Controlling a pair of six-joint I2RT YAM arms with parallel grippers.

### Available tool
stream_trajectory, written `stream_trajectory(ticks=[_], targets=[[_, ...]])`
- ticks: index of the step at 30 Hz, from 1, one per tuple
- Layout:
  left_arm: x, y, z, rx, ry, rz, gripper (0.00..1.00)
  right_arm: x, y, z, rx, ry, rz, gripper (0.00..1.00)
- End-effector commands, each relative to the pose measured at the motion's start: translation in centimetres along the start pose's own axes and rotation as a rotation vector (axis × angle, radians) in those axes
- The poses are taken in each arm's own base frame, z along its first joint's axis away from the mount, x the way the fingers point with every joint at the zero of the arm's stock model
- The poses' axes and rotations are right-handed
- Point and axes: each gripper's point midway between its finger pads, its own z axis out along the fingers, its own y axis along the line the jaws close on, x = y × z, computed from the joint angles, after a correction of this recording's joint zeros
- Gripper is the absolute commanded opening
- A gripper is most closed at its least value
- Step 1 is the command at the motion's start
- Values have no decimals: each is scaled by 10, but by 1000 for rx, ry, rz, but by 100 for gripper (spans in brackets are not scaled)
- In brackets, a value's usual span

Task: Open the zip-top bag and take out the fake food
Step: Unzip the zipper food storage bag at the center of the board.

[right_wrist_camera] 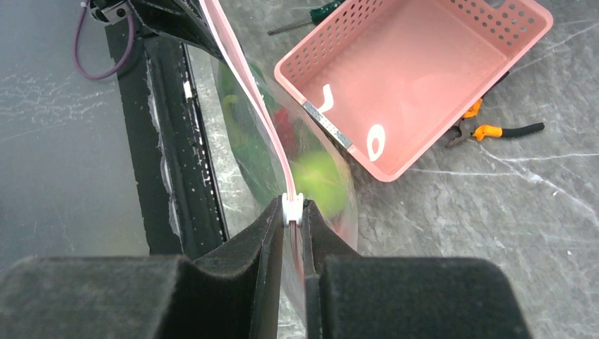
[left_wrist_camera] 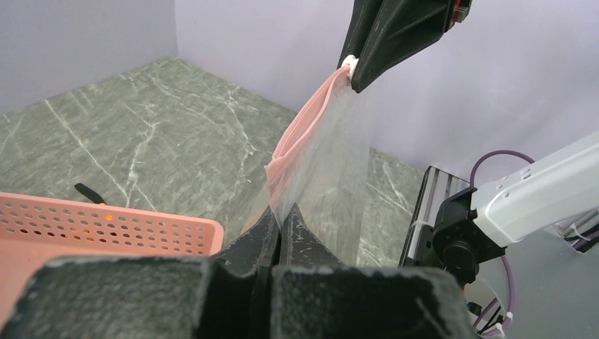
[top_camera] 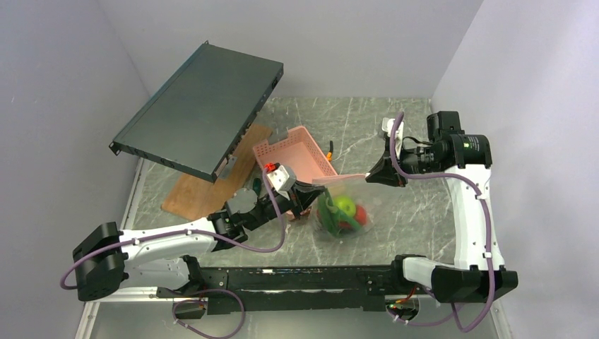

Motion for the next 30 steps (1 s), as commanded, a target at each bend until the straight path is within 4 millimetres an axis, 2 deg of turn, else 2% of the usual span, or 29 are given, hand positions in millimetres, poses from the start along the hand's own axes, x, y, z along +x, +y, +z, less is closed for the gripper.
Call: stream_trajectory(ticks=[1, 20, 30], targets=[[-30, 4, -4, -21, -97, 0, 0, -4, -12, -12, 69, 22, -74, 2], [-32, 10, -13, -56, -107, 10, 0, 8, -26, -23, 140, 67, -65, 2], [-31, 24, -23, -123, -114, -3, 0, 17, -30, -27, 171, 102, -62, 2]])
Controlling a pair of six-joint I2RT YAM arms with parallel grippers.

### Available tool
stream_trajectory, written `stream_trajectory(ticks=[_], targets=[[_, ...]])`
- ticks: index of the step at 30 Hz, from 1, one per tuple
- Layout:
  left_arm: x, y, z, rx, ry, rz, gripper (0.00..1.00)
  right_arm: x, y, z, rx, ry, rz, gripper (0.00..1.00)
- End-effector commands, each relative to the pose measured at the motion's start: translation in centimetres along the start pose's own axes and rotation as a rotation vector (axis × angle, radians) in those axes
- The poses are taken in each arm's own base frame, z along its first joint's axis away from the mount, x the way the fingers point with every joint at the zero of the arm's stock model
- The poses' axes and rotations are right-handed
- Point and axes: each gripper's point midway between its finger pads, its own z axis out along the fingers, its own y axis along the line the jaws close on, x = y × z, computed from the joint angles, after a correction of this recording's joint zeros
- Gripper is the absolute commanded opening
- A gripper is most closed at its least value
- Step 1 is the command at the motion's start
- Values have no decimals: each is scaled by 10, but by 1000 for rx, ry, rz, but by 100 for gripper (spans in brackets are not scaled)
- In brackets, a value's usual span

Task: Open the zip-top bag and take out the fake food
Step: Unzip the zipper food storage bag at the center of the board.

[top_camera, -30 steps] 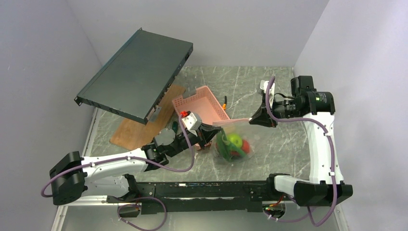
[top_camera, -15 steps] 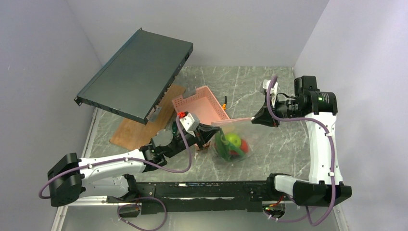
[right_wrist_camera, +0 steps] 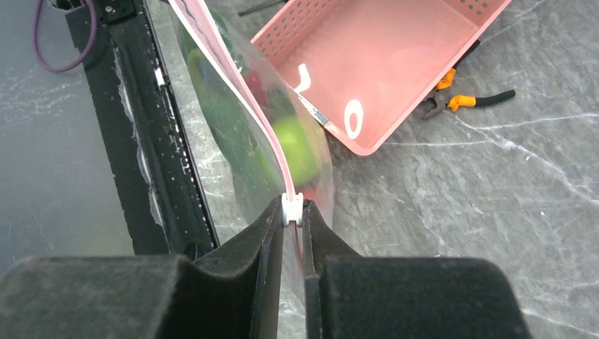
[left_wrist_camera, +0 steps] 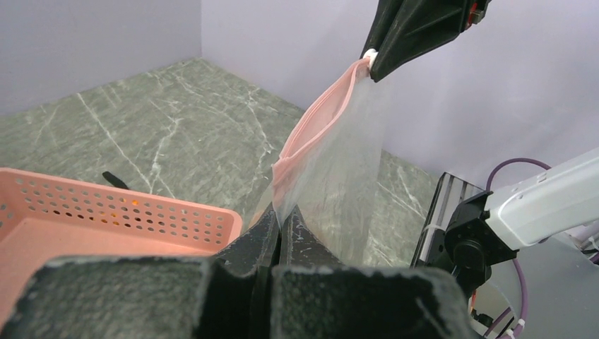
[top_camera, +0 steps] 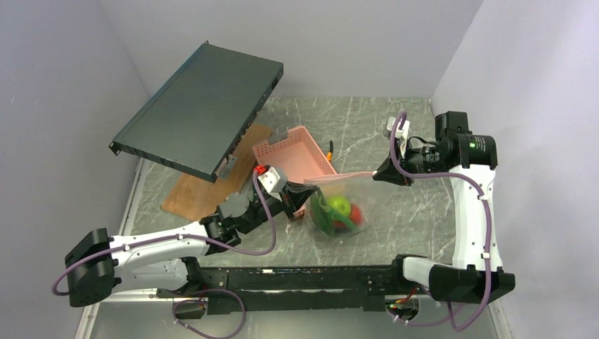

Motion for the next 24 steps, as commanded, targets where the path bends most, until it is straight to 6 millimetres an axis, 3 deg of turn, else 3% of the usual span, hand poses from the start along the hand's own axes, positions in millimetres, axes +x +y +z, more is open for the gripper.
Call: stream_trajectory(ticks=[1, 24], targets=[[-27, 16, -7, -77, -95, -10, 0, 8, -18, -12, 96, 63, -69, 2], [-26, 30, -20, -143, -101, -25, 0, 22, -28, -27, 180, 116, -62, 2]])
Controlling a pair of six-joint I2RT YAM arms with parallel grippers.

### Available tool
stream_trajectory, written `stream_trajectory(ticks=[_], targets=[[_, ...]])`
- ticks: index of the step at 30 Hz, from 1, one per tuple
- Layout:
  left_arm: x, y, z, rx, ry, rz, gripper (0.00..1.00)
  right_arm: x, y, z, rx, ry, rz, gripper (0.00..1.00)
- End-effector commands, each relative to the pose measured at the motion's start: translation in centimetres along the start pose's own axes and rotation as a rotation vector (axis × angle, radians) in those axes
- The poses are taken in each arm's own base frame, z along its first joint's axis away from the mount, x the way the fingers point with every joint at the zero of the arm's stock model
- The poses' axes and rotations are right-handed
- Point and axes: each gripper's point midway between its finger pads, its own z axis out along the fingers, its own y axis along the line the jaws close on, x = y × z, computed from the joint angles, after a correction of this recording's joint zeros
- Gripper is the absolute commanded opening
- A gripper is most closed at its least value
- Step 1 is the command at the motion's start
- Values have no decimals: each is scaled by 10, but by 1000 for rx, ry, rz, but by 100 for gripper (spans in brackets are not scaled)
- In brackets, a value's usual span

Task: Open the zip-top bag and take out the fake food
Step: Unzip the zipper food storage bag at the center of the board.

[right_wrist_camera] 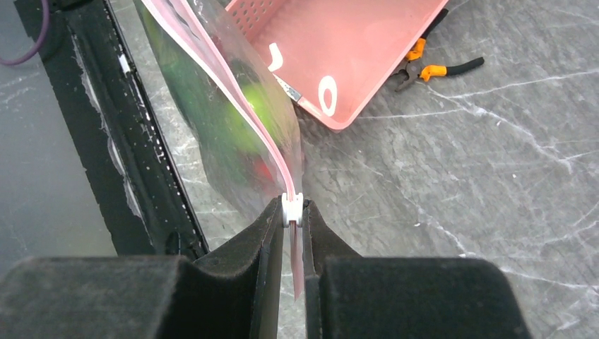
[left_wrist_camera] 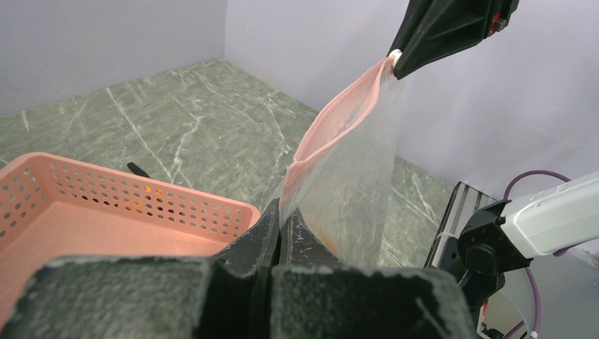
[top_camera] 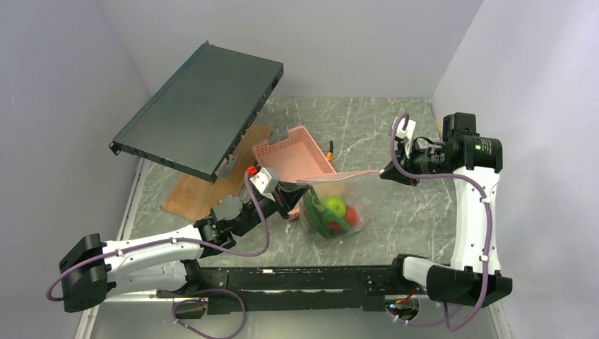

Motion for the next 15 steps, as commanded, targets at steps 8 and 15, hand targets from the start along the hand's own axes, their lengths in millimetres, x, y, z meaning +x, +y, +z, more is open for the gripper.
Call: stream_trajectory(ticks=[8, 15], targets=[[-22, 19, -7, -89, -80, -32, 0, 14, -18, -15, 115, 80, -61, 2], [-20, 22, -8, -99, -74, -40, 0, 17, -19, -17, 127, 90, -57, 3]])
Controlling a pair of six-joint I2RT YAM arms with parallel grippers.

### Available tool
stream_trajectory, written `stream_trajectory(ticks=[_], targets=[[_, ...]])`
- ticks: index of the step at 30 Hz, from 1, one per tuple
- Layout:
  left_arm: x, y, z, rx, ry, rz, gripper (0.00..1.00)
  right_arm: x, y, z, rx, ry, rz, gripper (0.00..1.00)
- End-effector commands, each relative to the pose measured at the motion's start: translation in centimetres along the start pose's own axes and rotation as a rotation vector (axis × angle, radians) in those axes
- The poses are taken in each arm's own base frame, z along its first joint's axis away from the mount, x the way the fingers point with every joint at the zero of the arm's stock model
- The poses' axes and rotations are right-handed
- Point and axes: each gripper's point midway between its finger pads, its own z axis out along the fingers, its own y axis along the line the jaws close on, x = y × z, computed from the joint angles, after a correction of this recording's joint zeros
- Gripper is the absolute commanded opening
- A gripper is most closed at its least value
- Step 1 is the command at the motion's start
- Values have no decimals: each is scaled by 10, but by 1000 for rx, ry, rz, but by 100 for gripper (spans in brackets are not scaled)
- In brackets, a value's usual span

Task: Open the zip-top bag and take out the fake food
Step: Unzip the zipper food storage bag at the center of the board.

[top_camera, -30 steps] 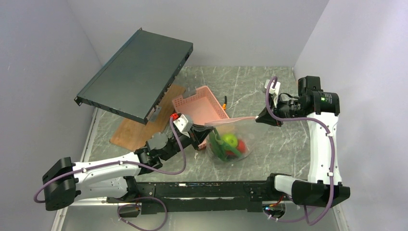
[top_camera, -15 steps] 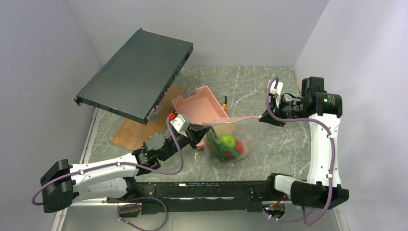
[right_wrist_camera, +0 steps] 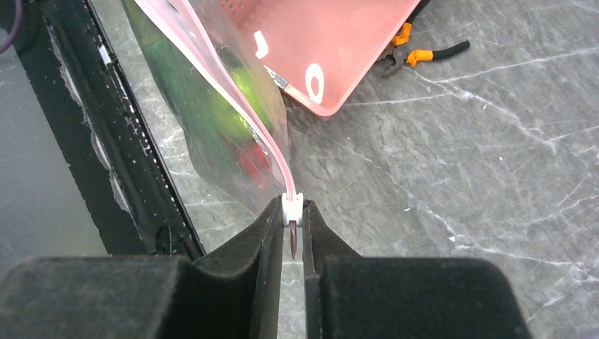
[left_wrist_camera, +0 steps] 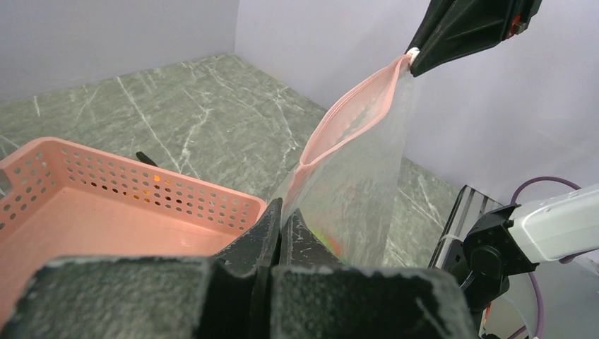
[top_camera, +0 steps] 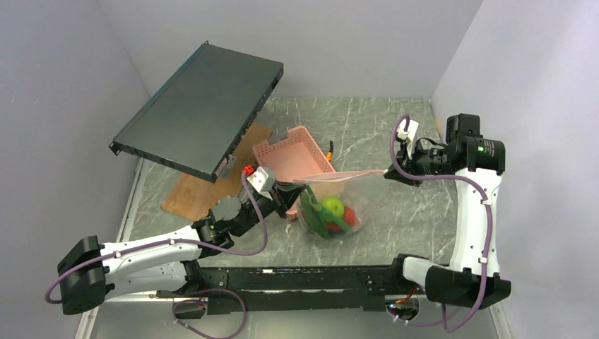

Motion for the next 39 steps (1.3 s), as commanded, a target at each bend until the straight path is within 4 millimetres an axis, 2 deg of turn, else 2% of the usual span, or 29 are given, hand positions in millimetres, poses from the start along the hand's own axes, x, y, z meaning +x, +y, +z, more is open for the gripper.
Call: stream_trajectory(ticks=[1, 15, 17, 21, 23, 25, 28, 31, 36, 39], targets=[[-22, 12, -3, -59, -78, -22, 0, 11, -14, -9, 82, 63, -49, 3], [-22, 6, 0, -23, -73, -28, 0, 9, -11, -12, 94, 58, -51, 5], [-22, 2, 2, -1, -67, -32, 0, 6, -7, -12, 86, 36, -52, 12], [-20, -7, 9, 37, -50, -40, 0, -5, 9, -8, 47, -33, -75, 44], [-19, -9, 12, 47, -43, -44, 0, -13, 23, -3, -4, -72, -82, 59], [-18, -11, 14, 54, -38, -49, 0, -22, 45, 7, -97, -100, -95, 69], [-16, -15, 18, 69, -27, -52, 0, -39, 71, 12, -209, -158, -104, 75], [-16, -19, 19, 88, -19, -50, 0, -58, 80, 12, -271, -229, -84, 77], [-13, -25, 18, 128, -7, -47, 0, -80, 61, 16, -261, -274, -32, 77], [-11, -28, 17, 144, 1, -46, 0, -86, 50, 21, -246, -275, -1, 76]])
